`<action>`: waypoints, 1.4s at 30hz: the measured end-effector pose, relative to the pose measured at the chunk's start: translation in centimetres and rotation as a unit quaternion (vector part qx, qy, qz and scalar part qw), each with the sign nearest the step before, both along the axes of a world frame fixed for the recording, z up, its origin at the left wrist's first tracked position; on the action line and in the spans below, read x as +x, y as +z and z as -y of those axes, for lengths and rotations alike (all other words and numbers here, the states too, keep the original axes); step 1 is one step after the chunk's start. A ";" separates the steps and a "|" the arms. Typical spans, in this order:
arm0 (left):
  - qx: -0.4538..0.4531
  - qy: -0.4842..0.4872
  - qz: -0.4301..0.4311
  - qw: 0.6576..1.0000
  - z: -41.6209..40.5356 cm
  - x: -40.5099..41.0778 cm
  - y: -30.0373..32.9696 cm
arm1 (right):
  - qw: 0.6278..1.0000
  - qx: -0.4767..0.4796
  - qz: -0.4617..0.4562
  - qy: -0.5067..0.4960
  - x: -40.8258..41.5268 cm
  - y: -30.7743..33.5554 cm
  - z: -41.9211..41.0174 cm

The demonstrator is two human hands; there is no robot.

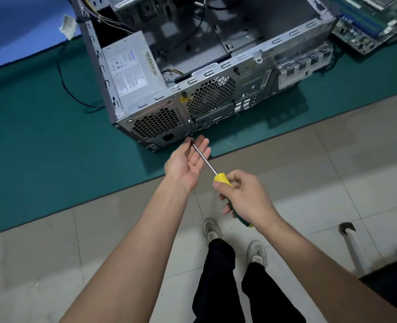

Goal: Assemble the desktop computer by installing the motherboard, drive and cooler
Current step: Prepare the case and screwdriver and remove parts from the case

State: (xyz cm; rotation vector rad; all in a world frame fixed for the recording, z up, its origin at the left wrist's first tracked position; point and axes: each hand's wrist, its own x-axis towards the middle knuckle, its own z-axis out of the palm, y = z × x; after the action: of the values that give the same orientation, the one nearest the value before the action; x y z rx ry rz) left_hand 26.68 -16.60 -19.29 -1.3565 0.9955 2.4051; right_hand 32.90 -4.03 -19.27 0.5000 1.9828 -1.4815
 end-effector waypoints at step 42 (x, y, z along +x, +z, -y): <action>-0.220 -0.351 0.010 0.910 3.1 0.0 0.1 | 0.837 -0.442 0.289 -0.142 0.3 -2.3 2.9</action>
State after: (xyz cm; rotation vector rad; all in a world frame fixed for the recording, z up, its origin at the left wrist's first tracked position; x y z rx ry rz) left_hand 26.69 -19.66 -19.22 -0.8855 1.7313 1.6793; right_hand 33.22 -6.93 -21.58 0.7132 0.6471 -1.9266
